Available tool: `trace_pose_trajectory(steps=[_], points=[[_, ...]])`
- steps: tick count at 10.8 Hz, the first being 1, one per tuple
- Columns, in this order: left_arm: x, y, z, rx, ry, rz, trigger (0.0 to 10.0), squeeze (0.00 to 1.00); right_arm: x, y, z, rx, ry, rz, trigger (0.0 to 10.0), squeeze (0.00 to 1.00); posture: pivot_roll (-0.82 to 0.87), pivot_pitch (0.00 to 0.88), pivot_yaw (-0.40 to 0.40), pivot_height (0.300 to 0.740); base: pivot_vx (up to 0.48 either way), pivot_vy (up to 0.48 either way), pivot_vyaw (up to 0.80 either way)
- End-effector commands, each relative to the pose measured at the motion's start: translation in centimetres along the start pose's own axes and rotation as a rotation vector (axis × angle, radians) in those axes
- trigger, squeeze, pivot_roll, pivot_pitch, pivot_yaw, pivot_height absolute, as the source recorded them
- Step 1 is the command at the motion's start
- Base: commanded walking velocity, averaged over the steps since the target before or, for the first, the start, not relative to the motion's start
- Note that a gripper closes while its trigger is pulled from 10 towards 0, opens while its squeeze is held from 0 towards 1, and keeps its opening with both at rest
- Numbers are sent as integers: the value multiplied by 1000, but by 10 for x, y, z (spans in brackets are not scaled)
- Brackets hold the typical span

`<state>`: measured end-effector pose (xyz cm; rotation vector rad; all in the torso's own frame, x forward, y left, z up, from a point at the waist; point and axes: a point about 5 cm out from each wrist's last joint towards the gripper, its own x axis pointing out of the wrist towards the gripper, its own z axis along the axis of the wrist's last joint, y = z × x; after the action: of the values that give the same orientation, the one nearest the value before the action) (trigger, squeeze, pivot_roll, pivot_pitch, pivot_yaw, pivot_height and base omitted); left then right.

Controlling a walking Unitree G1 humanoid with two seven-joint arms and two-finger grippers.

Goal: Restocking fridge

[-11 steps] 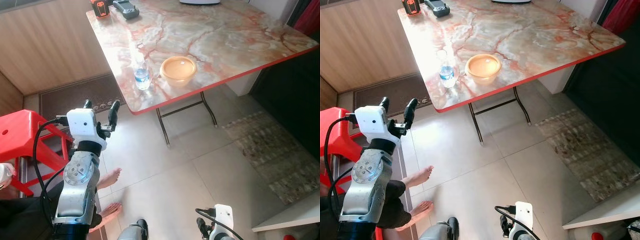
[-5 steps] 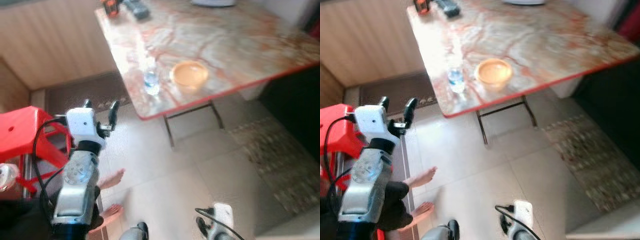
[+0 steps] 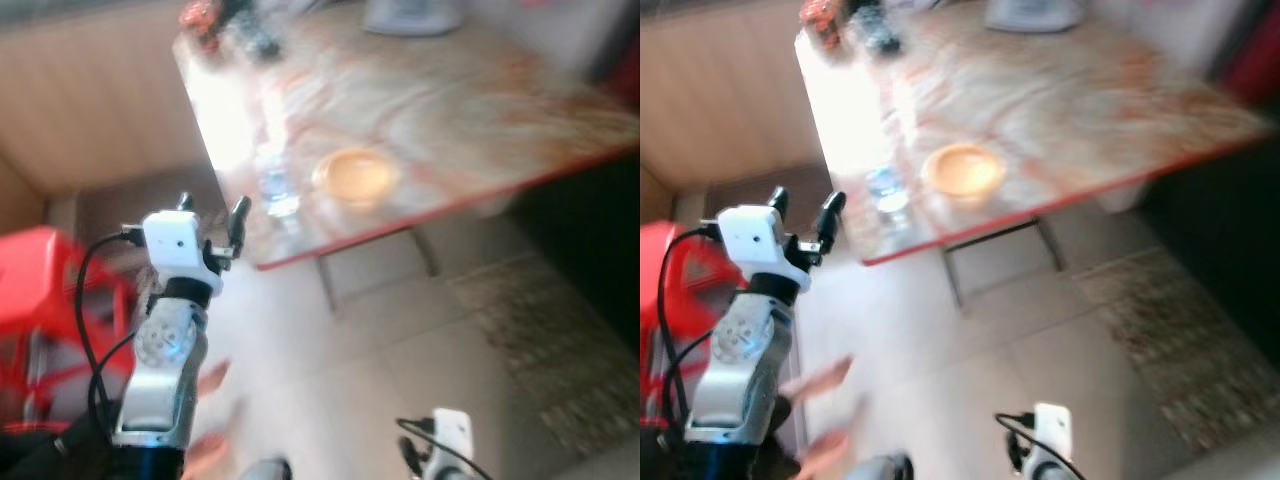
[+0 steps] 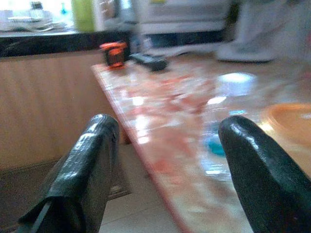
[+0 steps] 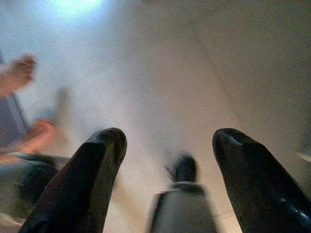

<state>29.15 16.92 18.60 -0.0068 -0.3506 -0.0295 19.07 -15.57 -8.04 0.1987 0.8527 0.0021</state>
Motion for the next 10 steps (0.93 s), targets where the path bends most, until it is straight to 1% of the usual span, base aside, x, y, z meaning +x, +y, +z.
trace_pose_trajectory(steps=[1, 3, 4, 6, 7, 9, 10], points=[[2, -5, 4, -4, -14, -14, 10000, 0, -4, -6, -11, -2, 33, -11, 10000, 0, 147, 191, 45, 740, 296, 0, 0], [2, -5, 8, -4, -28, -11, 10000, 0, -4, -6, -11, -8, 34, -7, 10000, 0, 149, 196, 44, 740, 294, 0, 0], [4, -5, 13, -3, -45, -10, 10000, 0, -4, -7, -10, -50, 32, -1, 10000, 0, 153, 198, 42, 740, 300, 0, 0], [8, -6, 22, 2, -76, -24, 10000, 0, -4, -6, -10, -34, 24, 0, 10000, 0, 154, 199, 43, 740, 292, 0, 503], [12, -14, 36, -3, -118, -61, 10000, 0, -4, -6, -10, -18, 20, -7, 10000, 0, 155, 201, 42, 740, 296, 0, 0], [19, -27, 61, 6, -200, -128, 10000, 0, -4, -7, -10, -19, 20, -10, 10000, 0, 158, 198, 43, 740, 311, 0, 0], [20, -28, 63, 10, -204, -135, 10000, 0, -4, -7, -10, -19, 20, -10, 10000, 0, 158, 198, 43, 740, 311, 0, 0]])
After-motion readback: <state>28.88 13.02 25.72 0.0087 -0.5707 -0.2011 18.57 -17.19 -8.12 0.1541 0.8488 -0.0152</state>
